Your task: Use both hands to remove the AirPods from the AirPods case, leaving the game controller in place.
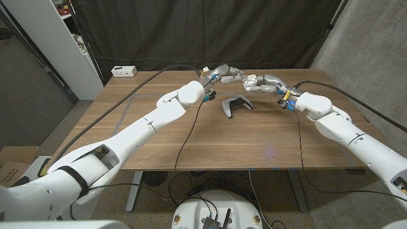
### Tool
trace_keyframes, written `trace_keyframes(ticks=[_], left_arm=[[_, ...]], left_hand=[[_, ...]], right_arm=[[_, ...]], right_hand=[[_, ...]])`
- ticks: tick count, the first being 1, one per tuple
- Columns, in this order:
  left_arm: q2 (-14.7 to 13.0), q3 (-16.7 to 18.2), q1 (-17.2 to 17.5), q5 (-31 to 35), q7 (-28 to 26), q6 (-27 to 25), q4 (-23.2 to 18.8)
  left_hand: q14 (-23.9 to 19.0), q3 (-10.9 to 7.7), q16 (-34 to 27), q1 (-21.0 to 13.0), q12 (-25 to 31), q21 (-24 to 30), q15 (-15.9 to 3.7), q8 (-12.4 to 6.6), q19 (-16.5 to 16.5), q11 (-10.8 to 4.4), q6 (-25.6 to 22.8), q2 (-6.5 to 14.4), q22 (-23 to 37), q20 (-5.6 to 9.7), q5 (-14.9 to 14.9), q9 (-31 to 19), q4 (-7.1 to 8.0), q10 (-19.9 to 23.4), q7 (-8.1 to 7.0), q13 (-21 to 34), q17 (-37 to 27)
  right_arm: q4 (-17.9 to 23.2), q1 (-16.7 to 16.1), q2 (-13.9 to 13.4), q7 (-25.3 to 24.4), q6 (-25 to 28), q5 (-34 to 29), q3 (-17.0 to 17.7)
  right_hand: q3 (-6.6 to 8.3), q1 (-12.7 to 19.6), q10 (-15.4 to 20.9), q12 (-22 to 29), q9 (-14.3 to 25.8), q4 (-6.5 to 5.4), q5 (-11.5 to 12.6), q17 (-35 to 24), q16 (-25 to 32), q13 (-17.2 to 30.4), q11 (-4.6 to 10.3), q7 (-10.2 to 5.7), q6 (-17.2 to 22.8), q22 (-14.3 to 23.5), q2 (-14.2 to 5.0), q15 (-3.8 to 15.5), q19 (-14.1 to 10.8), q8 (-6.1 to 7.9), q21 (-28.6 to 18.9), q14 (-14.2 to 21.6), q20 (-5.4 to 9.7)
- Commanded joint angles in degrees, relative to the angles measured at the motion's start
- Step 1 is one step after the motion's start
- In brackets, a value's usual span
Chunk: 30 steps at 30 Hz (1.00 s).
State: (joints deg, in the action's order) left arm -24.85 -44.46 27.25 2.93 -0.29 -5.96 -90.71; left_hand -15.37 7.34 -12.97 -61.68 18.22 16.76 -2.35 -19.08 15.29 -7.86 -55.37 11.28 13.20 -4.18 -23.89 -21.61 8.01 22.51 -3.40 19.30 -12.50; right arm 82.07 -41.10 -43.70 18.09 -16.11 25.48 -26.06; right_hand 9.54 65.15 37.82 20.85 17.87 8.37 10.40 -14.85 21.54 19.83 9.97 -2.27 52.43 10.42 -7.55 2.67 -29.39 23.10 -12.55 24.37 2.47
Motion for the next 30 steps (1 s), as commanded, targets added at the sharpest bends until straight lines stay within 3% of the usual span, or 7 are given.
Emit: trace_keyframes(ticks=[1,11,12,14,17,23,30], left_arm=[[-0.6,0.4,0.6,0.3,-1.1,-0.2,-0.5],[-1.4,1.0,1.4,0.1,-1.3,0.9,-1.0],[-1.5,1.0,1.4,0.1,-1.3,1.0,-1.0],[-1.6,1.2,1.6,0.3,-1.6,1.1,-1.1],[-1.8,1.3,2.1,1.1,-2.9,1.4,-1.6],[-2.0,1.3,3.8,5.4,-8.0,3.1,-3.0],[-1.3,2.3,6.5,8.1,-14.2,8.5,-2.7]], left_hand=[[-0.8,0.14,-0.2,0.6,-0.2,0.3,-4.15,0.59,0.4,0.83,1.0,-0.9,0.2,0.15,0.7,-5.3,0.8,0.2,-0.04,0.3,-0.1],[-1.2,3.2,-0.1,7.0,-0.2,0.7,-4.59,3.91,0.4,0.43,4.5,-2.7,0.1,1.06,3.5,-3.5,2.24,0.3,0.53,0.7,0.1],[-1.1,3.64,0.0,8.1,-0.4,0.7,-4.43,4.65,0.3,0.74,5.5,-2.7,0.1,0.92,3.8,-3.1,2.23,-0.1,0.45,0.8,0.1],[-1.0,4.3,0.0,9.5,-0.5,0.7,-4.24,5.55,0.2,0.66,6.8,-2.9,0.1,0.79,4.2,-2.7,2.26,-0.2,0.39,0.8,0.1],[-0.7,4.94,0.2,10.6,-0.6,0.7,-4.07,6.43,0.0,0.93,8.2,-3.3,0.0,0.51,4.6,-2.2,2.07,-0.5,0.25,0.9,0.1],[-0.1,5.97,0.7,9.8,-1.3,0.6,-3.34,8.6,-0.3,1.19,13.8,-5.2,-0.2,-0.13,5.0,-1.1,-0.05,-1.8,-2.71,1.1,0.5],[0.4,5.97,1.0,5.1,-1.5,0.4,-2.48,7.99,-0.8,1.29,14.5,-6.8,-0.4,-1.25,3.7,-0.4,-3.03,-2.3,-2.88,1.4,0.8]], right_arm=[[-0.8,0.2,0.5,-0.4,-0.9,-0.5,0.0],[-0.2,0.9,0.1,0.1,0.6,-0.9,-0.5],[-0.1,1.0,0.1,0.1,0.8,-0.9,-0.5],[0.2,1.0,0.0,0.0,1.1,-1.1,-0.6],[0.8,1.1,-0.3,-0.1,2.1,-1.2,-0.6],[2.9,0.9,-1.2,-1.2,4.8,-1.7,-0.7],[5.9,0.4,-2.3,-2.7,8.6,-2.2,-0.8]], right_hand=[[-0.32,0.3,0.4,0.1,2.7,-0.16,0.4,-0.1,0.3,0.1,0.48,-4.11,4.7,0.1,-0.32,10.29,0.1,0.28,0.0,0.6,1.36],[-0.58,0.5,0.7,0.1,2.8,-0.19,0.4,-0.1,0.4,0.2,0.09,-3.89,5.0,0.1,-0.24,10.23,0.0,0.4,-0.1,0.8,1.05],[-0.7,0.5,0.7,0.1,3.3,-0.29,0.4,0.0,0.4,0.4,-0.07,-6.54,5.4,0.1,-0.34,10.22,0.0,0.73,-0.1,0.7,1.03],[-0.88,0.5,1.1,0.3,3.9,-0.39,0.4,0.0,0.4,0.6,0.1,-4.25,4.7,0.1,-0.39,10.33,0.0,0.76,-0.1,0.8,1.04],[-0.92,0.6,1.1,0.4,4.2,-0.38,0.4,0.0,0.4,0.8,-0.01,-3.66,4.5,0.1,-0.42,10.31,0.1,0.84,0.0,0.8,0.98],[-1.06,0.5,1.0,0.3,4.7,-0.46,0.3,0.0,0.4,1.0,-0.51,-3.51,4.5,0.1,-0.49,10.22,0.2,1.06,0.0,0.7,0.67],[-1.2,0.4,0.9,0.3,4.9,-0.51,0.2,0.1,0.4,1.1,-0.66,-3.5,4.4,0.1,-0.47,10.13,0.4,1.06,0.1,0.7,0.6]])
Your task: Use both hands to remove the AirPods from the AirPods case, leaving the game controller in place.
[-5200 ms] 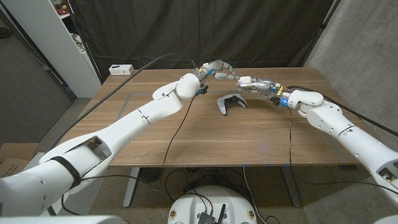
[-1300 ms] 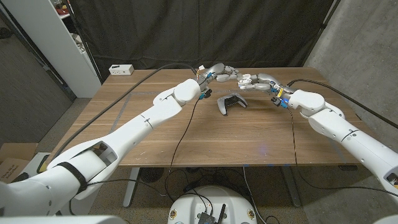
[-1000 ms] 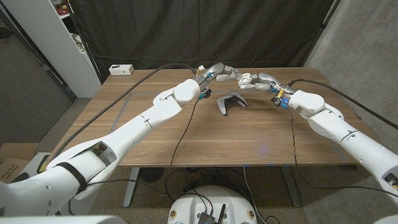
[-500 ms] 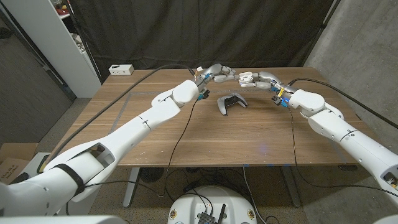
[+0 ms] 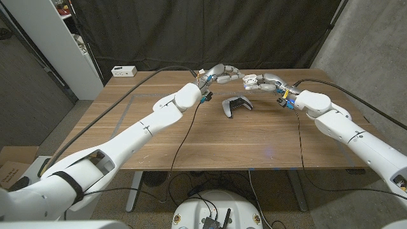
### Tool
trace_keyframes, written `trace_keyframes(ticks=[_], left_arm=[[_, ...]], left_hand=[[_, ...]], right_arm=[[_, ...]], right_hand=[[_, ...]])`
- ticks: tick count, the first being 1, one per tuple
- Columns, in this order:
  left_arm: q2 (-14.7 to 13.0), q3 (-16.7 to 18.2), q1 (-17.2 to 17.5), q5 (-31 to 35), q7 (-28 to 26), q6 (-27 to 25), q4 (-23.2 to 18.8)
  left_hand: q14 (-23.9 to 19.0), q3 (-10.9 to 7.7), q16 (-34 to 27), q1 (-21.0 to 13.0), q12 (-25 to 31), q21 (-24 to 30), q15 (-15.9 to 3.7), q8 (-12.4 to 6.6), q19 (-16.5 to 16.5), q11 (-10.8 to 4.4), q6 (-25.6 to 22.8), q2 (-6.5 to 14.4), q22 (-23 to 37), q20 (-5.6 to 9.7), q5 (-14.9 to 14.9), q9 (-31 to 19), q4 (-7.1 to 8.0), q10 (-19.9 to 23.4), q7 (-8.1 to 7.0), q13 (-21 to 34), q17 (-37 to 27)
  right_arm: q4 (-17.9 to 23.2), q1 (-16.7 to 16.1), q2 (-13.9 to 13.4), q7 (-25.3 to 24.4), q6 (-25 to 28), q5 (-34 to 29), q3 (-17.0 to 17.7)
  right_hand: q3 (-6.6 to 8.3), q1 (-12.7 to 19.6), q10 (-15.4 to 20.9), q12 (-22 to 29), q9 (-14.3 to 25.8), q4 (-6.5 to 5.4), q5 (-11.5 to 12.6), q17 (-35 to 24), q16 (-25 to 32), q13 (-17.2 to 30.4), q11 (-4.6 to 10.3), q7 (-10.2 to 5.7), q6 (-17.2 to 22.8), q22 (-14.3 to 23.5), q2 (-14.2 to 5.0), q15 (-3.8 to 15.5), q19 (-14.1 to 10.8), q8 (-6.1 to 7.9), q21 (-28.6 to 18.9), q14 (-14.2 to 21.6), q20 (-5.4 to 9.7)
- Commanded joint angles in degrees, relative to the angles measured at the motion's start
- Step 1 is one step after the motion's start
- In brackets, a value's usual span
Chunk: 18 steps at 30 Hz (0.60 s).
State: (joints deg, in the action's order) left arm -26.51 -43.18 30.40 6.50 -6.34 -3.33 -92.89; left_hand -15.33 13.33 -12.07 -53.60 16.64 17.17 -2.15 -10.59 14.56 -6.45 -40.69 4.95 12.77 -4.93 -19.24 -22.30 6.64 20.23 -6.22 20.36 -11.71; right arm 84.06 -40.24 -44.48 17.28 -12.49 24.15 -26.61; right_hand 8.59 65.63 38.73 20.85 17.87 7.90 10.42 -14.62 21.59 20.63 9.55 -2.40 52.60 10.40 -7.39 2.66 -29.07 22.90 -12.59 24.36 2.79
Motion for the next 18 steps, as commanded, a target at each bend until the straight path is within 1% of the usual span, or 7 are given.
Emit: trace_keyframes(ticks=[1,3,8,10,13,14,18], left_arm=[[0.3,1.1,3.6,4.8,-8.4,6.5,-0.5],[0.1,1.4,4.3,5.4,-9.2,7.7,-0.9],[-0.2,2.2,5.5,6.5,-10.0,8.0,-2.1],[-0.2,2.6,5.9,6.4,-9.9,7.9,-2.3],[-0.1,3.2,6.4,5.3,-9.5,8.3,-2.0],[0.0,3.4,6.4,5.1,-9.4,8.4,-1.9],[0.2,3.8,6.8,4.5,-9.2,8.3,-1.4]], left_hand=[[0.4,-0.09,0.1,-3.7,0.1,0.0,-2.67,-0.59,-0.1,-0.32,-0.2,-0.5,0.0,-0.43,-1.1,0.3,-1.99,0.0,-0.07,0.4,0.0],[0.3,-0.19,0.0,-4.5,0.0,-0.1,-2.86,-0.7,-0.2,-0.57,-0.3,-0.4,0.0,-0.48,-1.4,0.4,-2.43,-0.1,-0.22,0.5,0.0],[0.5,-0.75,0.0,-7.4,-0.1,-0.2,-2.72,-1.05,-0.4,-0.67,-0.3,0.0,-0.1,-0.69,-2.4,0.3,-3.8,-0.5,-1.05,0.8,-0.1],[0.5,-1.05,0.0,-8.7,-0.1,-0.2,-3.02,-1.38,-0.4,-1.36,-0.8,0.4,-0.2,-0.71,-2.8,0.2,-4.34,-0.6,-1.89,0.9,-0.2],[0.6,-1.19,0.0,-9.6,-0.1,-0.2,-3.21,-1.66,-0.4,-1.42,-1.5,0.7,-0.2,-0.71,-3.1,0.3,-4.73,-0.5,-2.51,1.0,-0.2],[0.7,-1.29,0.0,-10.1,-0.1,-0.2,-3.28,-1.95,-0.4,-1.38,-2.3,0.8,-0.2,-0.71,-3.3,0.3,-4.94,-0.5,-3.15,1.1,-0.2],[0.8,-1.43,-0.1,-11.4,0.1,-0.2,-3.5,-2.77,-0.5,-1.99,-4.7,1.2,-0.3,-0.5,-3.8,0.4,-5.45,-0.3,-3.27,1.3,-0.3]], right_arm=[[4.4,-0.4,-1.8,-2.0,5.6,-1.0,-0.3],[5.5,-0.3,-2.3,-2.3,7.0,-1.5,-0.4],[7.5,-0.2,-2.9,-3.1,8.9,-2.2,-0.6],[8.1,-0.1,-3.2,-3.0,9.8,-2.3,-0.6],[9.1,0.1,-3.5,-3.4,10.9,-2.7,-0.7],[9.4,0.0,-3.5,-3.7,11.2,-2.8,-0.7],[10.0,0.1,-3.7,-4.0,12.1,-2.8,-0.6]], right_hand=[[-0.27,0.1,0.0,0.4,4.9,0.0,0.2,-0.2,0.3,0.5,-0.33,-4.37,4.5,0.1,-0.66,10.16,0.0,1.27,0.1,0.7,0.24],[-0.32,0.1,0.0,0.4,4.8,0.02,0.2,-0.1,0.3,0.5,-0.55,-3.24,4.5,0.1,-0.64,10.16,0.0,1.19,0.1,0.7,0.17],[-0.34,0.2,0.0,0.4,4.9,0.08,0.1,-0.1,0.4,0.7,-0.76,-2.8,4.4,0.1,-0.63,10.13,-0.1,1.16,0.1,0.8,0.06],[-0.36,0.2,0.0,0.4,4.9,0.08,0.1,-0.1,0.4,0.7,-0.98,-2.69,4.5,0.1,-0.64,10.08,0.0,1.15,0.1,0.8,0.03],[-0.36,0.3,0.1,0.5,5.0,0.1,0.1,-0.1,0.4,0.8,-1.33,-2.28,4.4,0.1,-0.68,10.09,-0.1,1.16,0.1,0.8,-0.06],[-0.37,0.3,0.1,0.5,5.1,0.1,0.1,-0.1,0.4,0.8,-1.34,-2.22,4.5,0.1,-0.68,10.07,0.0,1.18,0.1,0.8,-0.06],[-0.36,0.3,0.1,0.5,5.2,0.12,0.1,0.0,0.4,0.9,-1.6,-1.3,4.6,0.1,-0.69,9.95,-0.1,1.28,0.1,1.0,-0.11]])
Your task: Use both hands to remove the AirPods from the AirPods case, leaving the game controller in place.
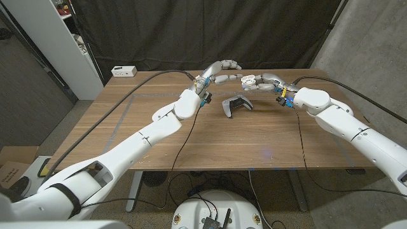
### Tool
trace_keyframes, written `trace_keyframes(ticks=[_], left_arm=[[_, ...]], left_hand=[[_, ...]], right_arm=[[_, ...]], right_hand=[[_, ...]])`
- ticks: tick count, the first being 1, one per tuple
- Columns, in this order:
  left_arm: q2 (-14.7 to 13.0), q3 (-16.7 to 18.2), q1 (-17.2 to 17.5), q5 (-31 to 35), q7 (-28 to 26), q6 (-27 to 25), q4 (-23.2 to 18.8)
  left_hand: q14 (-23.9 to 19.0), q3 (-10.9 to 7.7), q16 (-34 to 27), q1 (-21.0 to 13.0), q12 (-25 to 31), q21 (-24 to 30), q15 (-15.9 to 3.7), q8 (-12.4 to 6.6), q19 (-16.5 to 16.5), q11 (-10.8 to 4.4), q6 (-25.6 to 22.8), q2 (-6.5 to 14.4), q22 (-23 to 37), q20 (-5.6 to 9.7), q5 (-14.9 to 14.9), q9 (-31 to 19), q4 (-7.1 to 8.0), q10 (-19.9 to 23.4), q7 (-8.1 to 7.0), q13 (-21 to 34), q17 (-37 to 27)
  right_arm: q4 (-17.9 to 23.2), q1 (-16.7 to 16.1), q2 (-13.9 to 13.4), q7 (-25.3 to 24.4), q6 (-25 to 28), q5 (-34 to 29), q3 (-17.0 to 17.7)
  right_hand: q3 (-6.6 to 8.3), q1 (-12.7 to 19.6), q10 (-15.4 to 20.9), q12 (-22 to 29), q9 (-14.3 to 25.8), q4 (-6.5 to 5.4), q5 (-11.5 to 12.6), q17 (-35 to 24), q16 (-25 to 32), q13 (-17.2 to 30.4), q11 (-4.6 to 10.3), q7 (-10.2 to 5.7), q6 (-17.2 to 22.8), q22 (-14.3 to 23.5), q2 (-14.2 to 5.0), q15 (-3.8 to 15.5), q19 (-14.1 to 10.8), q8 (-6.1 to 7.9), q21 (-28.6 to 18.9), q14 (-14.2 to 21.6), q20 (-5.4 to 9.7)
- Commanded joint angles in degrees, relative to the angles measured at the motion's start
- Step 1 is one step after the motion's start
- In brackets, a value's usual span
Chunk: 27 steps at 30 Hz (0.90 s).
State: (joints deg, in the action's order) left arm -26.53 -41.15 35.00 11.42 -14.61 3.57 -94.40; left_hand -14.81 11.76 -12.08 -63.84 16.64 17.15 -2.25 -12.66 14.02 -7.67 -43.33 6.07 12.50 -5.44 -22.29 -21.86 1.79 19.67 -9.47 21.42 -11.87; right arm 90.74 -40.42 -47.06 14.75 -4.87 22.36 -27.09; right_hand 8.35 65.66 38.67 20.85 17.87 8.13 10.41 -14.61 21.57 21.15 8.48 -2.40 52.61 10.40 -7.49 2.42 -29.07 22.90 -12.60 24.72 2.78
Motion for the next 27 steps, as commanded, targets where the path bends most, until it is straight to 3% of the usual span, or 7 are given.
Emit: trace_keyframes(ticks=[1,9,15,21,27], left_arm=[[0.3,1.7,2.2,-0.4,-0.9,1.1,0.2],[0.5,1.4,1.5,-1.2,1.2,0.3,1.0],[1.0,0.7,0.5,-1.7,2.9,-0.7,1.8],[1.7,-0.6,-0.9,-1.6,4.4,-0.5,3.1],[2.3,-1.1,-1.6,-1.9,4.8,0.5,4.3]], left_hand=[[0.3,0.13,-0.1,-1.5,0.1,-0.2,-3.45,-0.96,0.1,-0.92,-2.8,0.2,0.0,0.02,-0.8,0.0,-0.7,0.2,-0.07,0.3,-0.2],[0.8,0.24,0.0,-2.7,0.1,-0.2,-3.76,-2.03,-0.1,-1.26,-6.5,0.5,-0.1,0.01,-1.2,0.4,-1.13,0.3,-0.3,0.5,-0.3],[1.4,0.53,0.2,-2.9,-0.3,-0.2,-3.78,-1.6,-0.2,-0.76,-6.1,0.4,-0.1,0.13,-1.4,0.7,-1.18,-0.6,-0.31,0.6,-0.3],[2.6,0.94,0.4,-3.1,-0.9,-0.3,-3.16,-0.81,-0.5,0.33,-5.3,0.5,-0.1,0.15,-1.6,1.1,-1.1,-2.1,-1.58,0.8,-0.4],[3.0,1.22,0.5,-3.0,-0.9,-0.3,-3.04,-0.68,-0.6,-0.05,-5.5,0.6,-0.1,0.11,-1.7,1.4,-0.94,-2.2,-2.12,0.9,-0.5]], right_arm=[[3.4,0.3,-1.1,-1.5,4.5,-1.0,-0.1],[3.7,0.2,-0.9,-2.0,5.3,-0.5,0.1],[4.4,0.0,-1.0,-2.9,5.8,-0.6,0.3],[5.4,-0.4,-1.2,-4.2,6.5,-1.1,0.5],[6.0,-1.0,-1.3,-5.3,6.0,-1.8,0.6]], right_hand=[[-0.11,0.3,0.3,0.6,5.3,-0.07,0.0,0.0,0.4,0.4,-0.6,-1.36,4.6,0.1,-0.58,10.22,-0.1,1.3,0.1,0.7,-0.14],[-0.1,0.4,0.5,0.7,5.5,-0.06,0.0,0.1,0.4,0.5,-0.86,-1.15,4.8,0.0,-0.61,10.1,-0.2,1.39,0.0,0.8,-0.24],[-0.04,0.6,0.7,0.8,5.5,0.1,0.0,0.2,0.3,0.6,-1.06,-0.93,4.9,0.0,-0.52,9.92,-0.3,1.32,0.0,0.9,-0.43],[0.17,0.7,1.5,1.1,5.3,0.21,0.0,0.7,0.1,0.7,-1.42,-0.4,5.1,0.0,-0.46,9.48,-0.8,1.17,-0.2,1.6,-0.65],[0.21,0.8,1.8,1.3,5.2,0.26,0.0,0.8,0.0,0.8,-1.65,-0.21,5.4,0.0,-0.4,9.35,-1.0,1.18,-0.2,1.8,-0.69]])
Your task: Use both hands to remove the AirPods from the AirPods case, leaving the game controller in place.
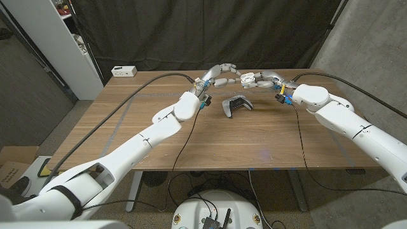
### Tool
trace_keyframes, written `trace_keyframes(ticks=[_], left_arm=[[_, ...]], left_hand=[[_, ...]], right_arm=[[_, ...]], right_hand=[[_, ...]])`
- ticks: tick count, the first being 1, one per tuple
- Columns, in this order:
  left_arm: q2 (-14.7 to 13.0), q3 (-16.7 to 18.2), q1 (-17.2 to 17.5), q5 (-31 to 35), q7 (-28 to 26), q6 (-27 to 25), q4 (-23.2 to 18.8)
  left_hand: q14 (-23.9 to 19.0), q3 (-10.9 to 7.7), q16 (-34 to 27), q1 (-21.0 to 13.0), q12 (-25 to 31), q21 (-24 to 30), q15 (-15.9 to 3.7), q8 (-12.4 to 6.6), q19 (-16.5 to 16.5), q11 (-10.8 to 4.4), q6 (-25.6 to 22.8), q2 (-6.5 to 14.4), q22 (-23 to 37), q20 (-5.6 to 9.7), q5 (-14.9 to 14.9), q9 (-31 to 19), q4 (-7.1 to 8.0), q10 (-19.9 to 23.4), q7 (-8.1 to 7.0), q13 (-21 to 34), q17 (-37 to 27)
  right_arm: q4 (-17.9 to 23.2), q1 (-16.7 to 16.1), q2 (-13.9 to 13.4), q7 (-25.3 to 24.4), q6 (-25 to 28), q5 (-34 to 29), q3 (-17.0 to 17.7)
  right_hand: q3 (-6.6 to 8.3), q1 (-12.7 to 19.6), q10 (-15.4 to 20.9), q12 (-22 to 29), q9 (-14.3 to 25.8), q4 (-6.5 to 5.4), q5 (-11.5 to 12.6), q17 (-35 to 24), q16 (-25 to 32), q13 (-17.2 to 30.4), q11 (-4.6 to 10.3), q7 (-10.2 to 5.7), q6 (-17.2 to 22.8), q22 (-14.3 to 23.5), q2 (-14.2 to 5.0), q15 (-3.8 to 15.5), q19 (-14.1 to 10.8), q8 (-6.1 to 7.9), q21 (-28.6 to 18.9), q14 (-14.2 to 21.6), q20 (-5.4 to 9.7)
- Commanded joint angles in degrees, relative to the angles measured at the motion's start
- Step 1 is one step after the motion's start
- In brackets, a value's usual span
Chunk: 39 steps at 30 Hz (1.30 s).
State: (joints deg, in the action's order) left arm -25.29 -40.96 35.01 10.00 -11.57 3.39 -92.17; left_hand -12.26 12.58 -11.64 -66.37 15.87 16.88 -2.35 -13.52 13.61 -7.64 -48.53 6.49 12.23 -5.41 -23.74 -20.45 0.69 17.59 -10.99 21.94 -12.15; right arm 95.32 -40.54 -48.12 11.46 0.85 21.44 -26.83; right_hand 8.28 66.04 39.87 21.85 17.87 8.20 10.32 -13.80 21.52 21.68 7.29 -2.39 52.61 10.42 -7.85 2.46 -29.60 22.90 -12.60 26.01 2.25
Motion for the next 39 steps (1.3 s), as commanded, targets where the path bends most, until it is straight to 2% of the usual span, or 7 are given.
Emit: trace_keyframes(ticks=[1,10,24,31,39], left_arm=[[1.2,-1.3,-1.7,-0.5,1.7,0.6,2.2],[1.1,-2.2,-1.9,2.1,0.5,-0.4,1.4],[1.2,-2.9,-0.8,6.8,-3.6,-0.9,0.4],[1.1,-2.6,-0.5,6.8,-3.4,-1.4,0.1],[1.1,-2.8,-0.2,8.0,-4.1,-2.6,-0.3]], left_hand=[[0.4,0.48,0.0,-0.3,-0.1,0.0,-2.94,0.16,-0.2,-0.08,-0.5,0.2,0.2,0.12,-0.3,0.1,0.23,-0.1,-0.72,0.3,-0.2],[0.3,1.15,-0.3,0.9,0.1,0.0,-3.15,1.14,-0.1,-0.34,0.3,0.9,0.2,0.41,-0.4,0.8,1.31,0.3,-1.36,0.5,-0.3],[-1.0,1.91,-1.1,3.1,0.5,0.4,-4.26,2.03,0.5,-0.86,0.6,2.2,0.3,1.17,-0.3,1.9,3.26,1.5,-1.59,0.6,-0.6],[-1.2,2.38,-1.1,3.5,0.5,0.5,-4.37,3.14,0.7,-0.69,3.2,2.2,0.3,1.3,-0.2,2.8,3.8,1.6,-1.66,0.7,-0.6],[-1.2,2.5,-1.1,3.4,0.4,0.5,-4.36,3.18,0.6,-0.99,3.7,2.2,0.3,1.2,-0.2,3.1,3.89,1.4,-1.77,0.7,-0.5]], right_arm=[[1.5,-1.0,-0.3,-2.1,0.2,-1.0,0.4],[3.4,-2.5,-0.4,-5.5,0.1,-3.0,0.8],[6.9,-4.9,-0.8,-10.2,2.1,-5.8,1.5],[7.2,-5.0,-0.9,-10.1,1.9,-6.4,1.4],[7.7,-5.3,-0.9,-10.7,2.1,-6.7,1.8]], right_hand=[[0.3,0.4,0.6,0.3,5.2,0.2,0.1,0.0,0.1,0.3,-0.44,-0.21,5.4,0.0,-0.03,9.27,-0.5,1.16,-0.2,0.6,-0.17],[0.43,0.5,1.8,0.9,5.1,0.25,0.2,0.3,-0.1,0.5,-1.19,0.3,5.8,0.0,0.08,9.3,-0.7,1.06,-0.2,1.2,-0.25],[0.79,0.7,3.2,1.8,4.7,0.46,0.5,0.8,-0.4,0.9,-1.5,1.18,6.9,0.0,0.25,8.82,-1.1,0.94,-0.3,2.4,-0.67],[0.95,0.7,4.3,2.4,4.5,0.42,0.6,0.8,-0.4,1.0,-1.45,1.46,7.3,0.0,0.22,8.86,-1.2,0.84,-0.3,3.2,-0.79],[1.06,0.7,4.8,2.7,4.4,0.43,0.7,0.8,-0.6,1.2,-1.54,1.39,7.7,-0.1,0.33,8.76,-1.2,0.83,-0.3,3.6,-0.87]])
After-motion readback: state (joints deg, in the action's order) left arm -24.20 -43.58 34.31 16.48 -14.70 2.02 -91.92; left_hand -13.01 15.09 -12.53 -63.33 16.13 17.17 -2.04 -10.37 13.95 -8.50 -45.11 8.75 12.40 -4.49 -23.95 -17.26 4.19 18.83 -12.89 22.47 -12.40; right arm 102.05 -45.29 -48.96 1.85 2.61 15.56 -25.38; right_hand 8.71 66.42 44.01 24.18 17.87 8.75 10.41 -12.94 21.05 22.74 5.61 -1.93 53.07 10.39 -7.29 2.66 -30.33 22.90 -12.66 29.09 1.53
